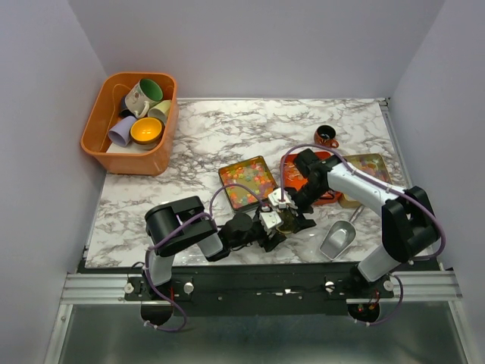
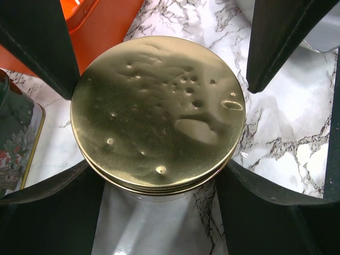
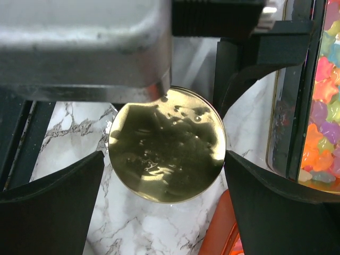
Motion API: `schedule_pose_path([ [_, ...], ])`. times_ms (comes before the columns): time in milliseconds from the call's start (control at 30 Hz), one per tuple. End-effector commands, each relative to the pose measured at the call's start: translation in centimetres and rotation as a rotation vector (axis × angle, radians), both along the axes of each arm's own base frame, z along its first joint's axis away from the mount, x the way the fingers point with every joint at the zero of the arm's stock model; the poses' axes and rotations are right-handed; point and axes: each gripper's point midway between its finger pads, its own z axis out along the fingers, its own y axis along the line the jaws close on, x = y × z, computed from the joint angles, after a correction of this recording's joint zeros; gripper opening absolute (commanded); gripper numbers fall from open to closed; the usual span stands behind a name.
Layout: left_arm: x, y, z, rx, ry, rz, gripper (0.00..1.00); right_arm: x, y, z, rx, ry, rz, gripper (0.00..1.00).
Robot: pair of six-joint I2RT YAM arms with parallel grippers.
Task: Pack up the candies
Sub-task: Screw the bottle lid onto the packing bottle.
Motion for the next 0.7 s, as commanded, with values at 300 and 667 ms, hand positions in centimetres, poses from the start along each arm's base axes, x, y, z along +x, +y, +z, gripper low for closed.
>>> schedule_pose_path([
  [300, -1.3, 3.0, -5.5, 0.187, 0.115, 0.014, 0.00, -0.9, 0.0, -2.1, 0.017, -0.023, -0.104, 0.80],
  [667, -1.4, 3.0, -5.3, 0.181, 0.112, 0.012, 0.00, -1.7, -1.7, -4.8, -0.079, 0.066, -0.372, 0.71],
])
